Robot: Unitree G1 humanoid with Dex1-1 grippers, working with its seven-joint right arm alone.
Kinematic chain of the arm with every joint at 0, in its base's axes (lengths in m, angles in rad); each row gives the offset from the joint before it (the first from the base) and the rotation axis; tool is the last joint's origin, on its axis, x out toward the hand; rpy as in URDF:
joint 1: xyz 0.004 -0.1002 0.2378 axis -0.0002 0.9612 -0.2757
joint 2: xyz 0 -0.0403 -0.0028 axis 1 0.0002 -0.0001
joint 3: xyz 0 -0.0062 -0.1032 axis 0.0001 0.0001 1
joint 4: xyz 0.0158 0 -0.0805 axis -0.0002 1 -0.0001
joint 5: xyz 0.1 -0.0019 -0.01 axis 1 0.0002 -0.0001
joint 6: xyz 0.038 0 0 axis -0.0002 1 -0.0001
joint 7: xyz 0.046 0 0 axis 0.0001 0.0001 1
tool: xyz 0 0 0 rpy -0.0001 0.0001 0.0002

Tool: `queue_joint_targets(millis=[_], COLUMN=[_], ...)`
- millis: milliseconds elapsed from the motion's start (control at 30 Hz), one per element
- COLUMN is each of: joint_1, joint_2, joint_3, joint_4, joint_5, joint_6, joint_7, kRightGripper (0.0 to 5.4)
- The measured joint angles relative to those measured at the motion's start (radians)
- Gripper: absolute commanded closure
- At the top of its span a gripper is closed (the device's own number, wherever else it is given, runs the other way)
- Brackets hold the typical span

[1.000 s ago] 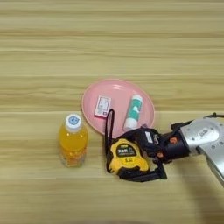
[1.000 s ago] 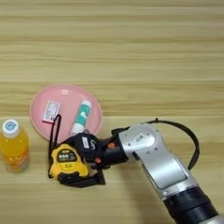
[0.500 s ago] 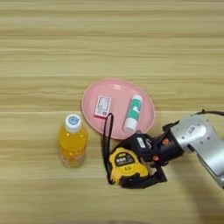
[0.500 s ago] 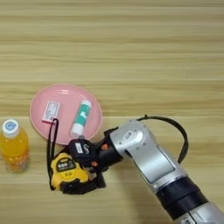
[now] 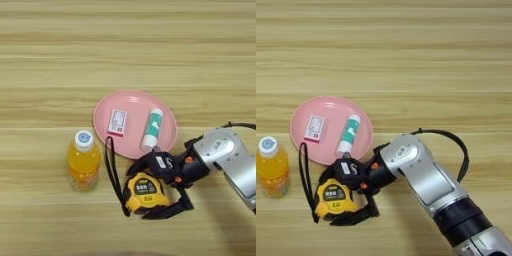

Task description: Move the objects on the table

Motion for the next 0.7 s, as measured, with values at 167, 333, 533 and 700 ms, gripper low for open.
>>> queue_joint_targets(millis=[167,333,533,700], joint_1=[-0.005,-0.010,-0.011,-0.015], joint_2=[0.000,-0.001,-0.003,-0.003], joint_3=[0.000,-0.006,-0.031,-0.065], joint_4=[0.000,0.000,-0.003,-0.029], joint_5=[0.000,0.002,0.024,0.069], joint_6=[0.000,0.000,0.001,0.020], joint_7=[0.000,0.000,0.006,0.011], kRightGripper=[0.04,0.04,0.04,0.04])
